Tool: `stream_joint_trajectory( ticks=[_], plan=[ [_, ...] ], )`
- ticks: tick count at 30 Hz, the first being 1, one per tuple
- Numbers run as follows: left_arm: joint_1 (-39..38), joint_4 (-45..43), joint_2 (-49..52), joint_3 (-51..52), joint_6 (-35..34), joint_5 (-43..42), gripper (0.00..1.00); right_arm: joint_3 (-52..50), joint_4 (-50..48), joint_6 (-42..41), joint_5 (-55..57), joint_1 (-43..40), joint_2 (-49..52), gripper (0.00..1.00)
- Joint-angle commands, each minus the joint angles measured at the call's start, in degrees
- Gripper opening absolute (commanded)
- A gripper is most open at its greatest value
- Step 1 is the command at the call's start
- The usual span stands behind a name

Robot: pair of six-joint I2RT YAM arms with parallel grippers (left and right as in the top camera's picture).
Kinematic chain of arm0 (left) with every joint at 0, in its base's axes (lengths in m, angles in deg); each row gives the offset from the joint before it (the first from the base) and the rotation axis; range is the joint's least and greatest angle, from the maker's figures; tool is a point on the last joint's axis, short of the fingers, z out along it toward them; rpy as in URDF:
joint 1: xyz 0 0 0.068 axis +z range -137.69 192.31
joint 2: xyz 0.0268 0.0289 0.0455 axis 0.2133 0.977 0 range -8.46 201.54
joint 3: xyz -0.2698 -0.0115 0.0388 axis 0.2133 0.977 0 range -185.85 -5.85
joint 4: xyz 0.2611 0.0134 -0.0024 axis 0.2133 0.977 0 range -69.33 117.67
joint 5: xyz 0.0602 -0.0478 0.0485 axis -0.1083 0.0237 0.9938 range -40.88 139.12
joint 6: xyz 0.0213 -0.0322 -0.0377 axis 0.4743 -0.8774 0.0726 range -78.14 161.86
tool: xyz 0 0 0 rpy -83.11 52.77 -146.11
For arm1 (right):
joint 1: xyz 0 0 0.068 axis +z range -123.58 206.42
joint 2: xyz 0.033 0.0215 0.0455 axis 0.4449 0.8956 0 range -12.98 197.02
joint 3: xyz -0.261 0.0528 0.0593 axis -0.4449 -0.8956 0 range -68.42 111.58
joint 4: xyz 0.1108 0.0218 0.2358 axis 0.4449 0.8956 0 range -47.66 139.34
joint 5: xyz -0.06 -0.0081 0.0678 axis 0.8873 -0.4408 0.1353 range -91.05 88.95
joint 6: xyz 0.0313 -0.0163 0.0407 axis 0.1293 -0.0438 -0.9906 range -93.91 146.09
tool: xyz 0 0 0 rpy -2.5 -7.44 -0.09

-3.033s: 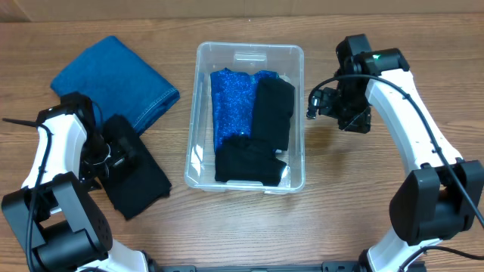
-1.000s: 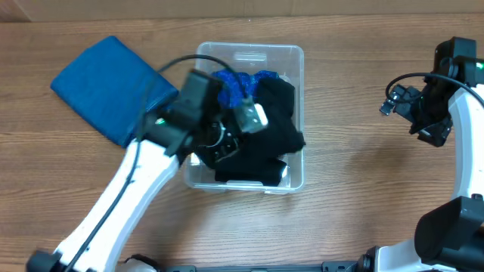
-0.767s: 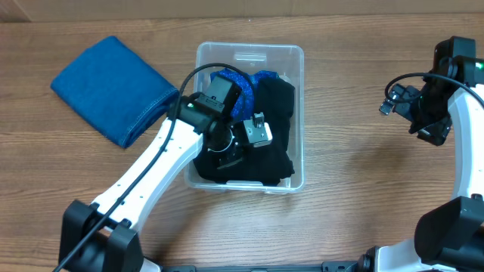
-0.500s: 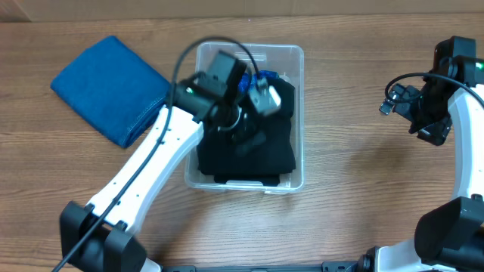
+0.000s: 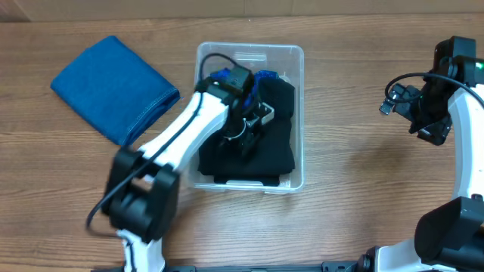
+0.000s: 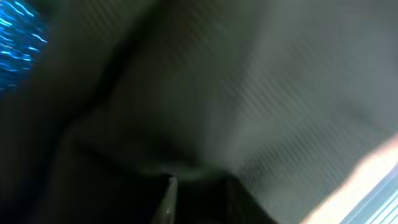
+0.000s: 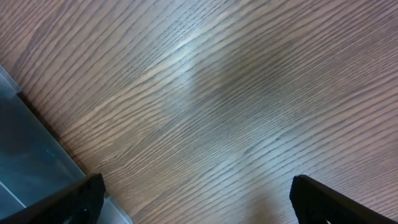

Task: Pack container
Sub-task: 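Place the left black cloth into the container and release, then grasp the folded teal denim cloth with the left gripper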

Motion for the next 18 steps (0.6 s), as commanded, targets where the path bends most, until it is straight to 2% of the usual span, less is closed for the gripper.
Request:
stream_joint_trajectory(
  ticks=[1, 3, 6, 8, 9, 10, 11, 12, 14, 15, 18],
  plan=[
    [0.4, 3.5, 9.3, 0.9, -7.2, -0.1, 0.21, 0.0, -0.1, 0.2, 0.1, 0.0, -0.6, 1.0],
    [0.4, 5.1, 9.2, 0.4, -6.9, -0.1, 0.19, 0.0, -0.1, 0.2, 0.2, 0.0, -0.6, 1.0],
    [0.7, 9.7, 4.6, -6.2, -6.6, 0.2, 0.21, 0.0, 0.0, 0.2, 0.2, 0.0, -0.6, 1.0],
    [0.7, 13.4, -3.4, -13.3, -6.7, 3.9, 0.27, 0.0, 0.0, 0.4, 0.2, 0.0, -0.6, 1.0],
    [0.9, 13.7, -7.1, -15.7, -6.8, 8.5, 0.34, 0.0, 0.0, 0.4, 0.2, 0.0, -0.6, 1.0],
    [2.0, 13.3, -12.6, -17.9, -10.3, 17.5, 1.0, 0.0, -0.1, 0.5, 0.2, 0.0, -0.6, 1.0],
    [4.0, 12.8, -16.3, -18.4, -13.7, 22.9, 1.0, 0.0, -0.1, 0.8, 0.2, 0.0, -0.6, 1.0],
    [7.1, 12.5, -19.1, -18.4, -16.0, 24.5, 1.0, 0.0, -0.1, 1.1, 0.2, 0.0, -0.6, 1.0],
    [19.1, 12.4, -22.4, -18.4, -21.6, 24.3, 1.0, 0.0, -0.2, 1.3, 0.1, 0.0, -0.6, 1.0],
    [25.0, 12.4, -22.3, -18.3, -23.7, 22.9, 1.0, 0.0, -0.2, 1.3, 0.1, 0.0, -0.6, 1.0],
    [46.7, 8.7, -18.2, -13.4, -29.6, 11.7, 1.0, 0.0, -0.4, 1.5, 0.0, 0.0, -0.6, 1.0]
  ],
)
